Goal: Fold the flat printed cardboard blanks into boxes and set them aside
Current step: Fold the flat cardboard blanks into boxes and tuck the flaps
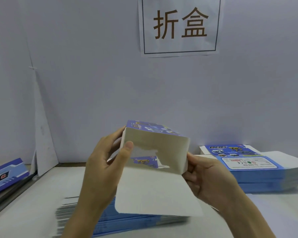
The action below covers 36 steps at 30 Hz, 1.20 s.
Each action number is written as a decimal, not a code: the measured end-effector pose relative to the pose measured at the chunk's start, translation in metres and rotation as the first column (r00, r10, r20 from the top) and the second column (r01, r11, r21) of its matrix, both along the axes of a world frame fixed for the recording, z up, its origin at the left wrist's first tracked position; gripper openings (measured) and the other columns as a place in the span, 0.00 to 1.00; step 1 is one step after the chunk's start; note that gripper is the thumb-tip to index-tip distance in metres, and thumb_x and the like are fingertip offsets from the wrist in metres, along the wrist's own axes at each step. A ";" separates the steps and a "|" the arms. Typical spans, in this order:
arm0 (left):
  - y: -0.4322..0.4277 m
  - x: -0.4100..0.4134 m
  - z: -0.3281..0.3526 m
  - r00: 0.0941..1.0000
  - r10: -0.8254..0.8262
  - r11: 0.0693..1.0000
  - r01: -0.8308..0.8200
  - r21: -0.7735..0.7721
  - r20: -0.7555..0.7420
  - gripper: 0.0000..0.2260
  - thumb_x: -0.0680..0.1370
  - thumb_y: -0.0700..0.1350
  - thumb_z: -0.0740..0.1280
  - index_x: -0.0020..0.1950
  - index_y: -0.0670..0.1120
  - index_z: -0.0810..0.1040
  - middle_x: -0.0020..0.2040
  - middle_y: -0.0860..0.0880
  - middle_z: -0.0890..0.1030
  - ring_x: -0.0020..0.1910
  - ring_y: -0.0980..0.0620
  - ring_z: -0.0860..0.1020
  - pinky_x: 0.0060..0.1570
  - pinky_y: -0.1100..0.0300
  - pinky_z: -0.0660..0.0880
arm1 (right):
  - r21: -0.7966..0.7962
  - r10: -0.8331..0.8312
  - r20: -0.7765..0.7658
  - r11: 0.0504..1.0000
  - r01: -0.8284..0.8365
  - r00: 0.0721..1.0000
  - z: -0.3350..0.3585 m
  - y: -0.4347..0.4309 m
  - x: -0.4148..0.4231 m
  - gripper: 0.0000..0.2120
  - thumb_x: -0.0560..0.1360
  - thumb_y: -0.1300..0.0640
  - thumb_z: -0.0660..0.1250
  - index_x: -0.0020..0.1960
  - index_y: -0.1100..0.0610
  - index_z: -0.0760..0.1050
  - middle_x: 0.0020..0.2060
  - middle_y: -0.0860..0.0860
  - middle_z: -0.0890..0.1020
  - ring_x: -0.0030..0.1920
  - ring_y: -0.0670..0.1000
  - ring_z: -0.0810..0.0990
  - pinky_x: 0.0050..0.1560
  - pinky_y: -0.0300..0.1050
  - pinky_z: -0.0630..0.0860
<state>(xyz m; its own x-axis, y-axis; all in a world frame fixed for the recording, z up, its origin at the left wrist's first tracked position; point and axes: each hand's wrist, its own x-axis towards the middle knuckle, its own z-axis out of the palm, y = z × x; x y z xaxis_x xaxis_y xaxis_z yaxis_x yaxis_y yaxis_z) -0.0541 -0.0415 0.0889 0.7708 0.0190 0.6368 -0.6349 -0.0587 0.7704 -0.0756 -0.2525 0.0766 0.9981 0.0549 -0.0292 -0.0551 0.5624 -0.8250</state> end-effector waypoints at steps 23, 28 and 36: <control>-0.001 0.008 -0.006 0.970 0.028 0.994 -0.053 -0.097 -0.241 0.05 0.70 0.55 0.68 0.41 0.59 0.83 0.39 0.54 0.85 0.34 0.55 0.81 0.32 0.62 0.77 | -0.011 -0.278 0.249 0.957 0.290 0.928 -0.002 -0.006 0.003 0.14 0.63 0.47 0.72 0.45 0.53 0.86 0.45 0.54 0.86 0.43 0.48 0.84 0.39 0.42 0.80; -0.001 0.012 -0.006 0.800 -0.405 0.876 0.201 -0.438 -0.443 0.08 0.68 0.47 0.68 0.39 0.47 0.87 0.40 0.46 0.85 0.35 0.53 0.83 0.30 0.64 0.78 | 0.194 -0.187 0.026 0.964 0.179 0.982 -0.008 -0.006 0.008 0.11 0.64 0.53 0.72 0.42 0.57 0.87 0.46 0.56 0.86 0.41 0.51 0.86 0.36 0.44 0.83; 0.003 0.013 -0.004 0.619 -0.681 0.698 0.386 -0.603 -0.391 0.13 0.60 0.43 0.78 0.43 0.42 0.87 0.47 0.41 0.85 0.40 0.48 0.85 0.30 0.62 0.80 | 0.298 -0.262 -0.088 0.914 0.276 0.961 -0.003 -0.019 0.011 0.05 0.66 0.60 0.72 0.41 0.60 0.82 0.36 0.54 0.85 0.31 0.49 0.83 0.31 0.38 0.79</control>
